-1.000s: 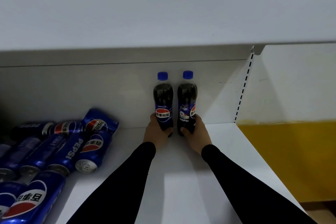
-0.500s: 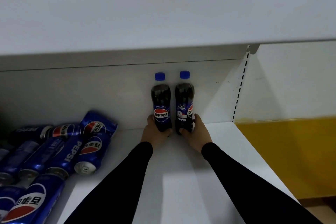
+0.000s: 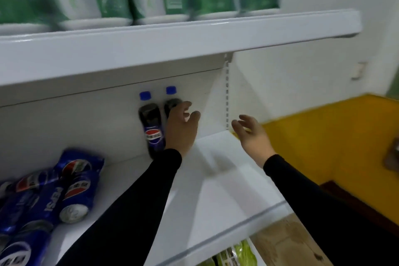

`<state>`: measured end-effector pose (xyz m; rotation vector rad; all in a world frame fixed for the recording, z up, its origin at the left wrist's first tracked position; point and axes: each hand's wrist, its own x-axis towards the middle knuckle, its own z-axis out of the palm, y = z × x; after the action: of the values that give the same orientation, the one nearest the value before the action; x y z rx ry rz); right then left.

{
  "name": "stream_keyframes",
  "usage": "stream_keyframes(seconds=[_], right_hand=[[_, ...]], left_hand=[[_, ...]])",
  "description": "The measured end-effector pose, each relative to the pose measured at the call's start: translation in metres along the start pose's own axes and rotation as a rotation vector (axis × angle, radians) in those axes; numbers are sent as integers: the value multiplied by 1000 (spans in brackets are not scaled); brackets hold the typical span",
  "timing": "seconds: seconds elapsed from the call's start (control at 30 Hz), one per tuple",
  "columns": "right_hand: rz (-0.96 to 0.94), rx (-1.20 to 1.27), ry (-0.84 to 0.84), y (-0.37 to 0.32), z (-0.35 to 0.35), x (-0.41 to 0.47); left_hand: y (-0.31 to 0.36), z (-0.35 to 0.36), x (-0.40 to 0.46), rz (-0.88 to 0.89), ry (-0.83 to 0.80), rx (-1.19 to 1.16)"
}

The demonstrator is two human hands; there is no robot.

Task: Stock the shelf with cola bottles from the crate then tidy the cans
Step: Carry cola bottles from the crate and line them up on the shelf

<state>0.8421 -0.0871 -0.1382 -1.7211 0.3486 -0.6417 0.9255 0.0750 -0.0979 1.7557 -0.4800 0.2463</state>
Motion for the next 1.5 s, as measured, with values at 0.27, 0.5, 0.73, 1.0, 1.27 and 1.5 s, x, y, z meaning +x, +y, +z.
stream_keyframes(seconds=[0.27, 0.5, 0.73, 1.0, 1.27, 1.5], right_hand=[[3, -75, 376, 9, -200, -83], [60, -82, 615, 29, -411, -184], [147, -162, 881, 61, -592, -287], [259, -106, 1122, 106, -710, -344], [445, -11, 1266, 195, -816, -310], [671, -1, 1206, 280, -908, -249]], left_hand=[[71, 144, -73, -32, -428, -260], [152, 307, -193, -26, -694, -423], [232, 479, -323, -43, -979, -493], [264, 630, -410, -44, -1331, -499], [246, 812, -450, -90, -1588, -400], [203, 956, -452, -195, -1663, -176]])
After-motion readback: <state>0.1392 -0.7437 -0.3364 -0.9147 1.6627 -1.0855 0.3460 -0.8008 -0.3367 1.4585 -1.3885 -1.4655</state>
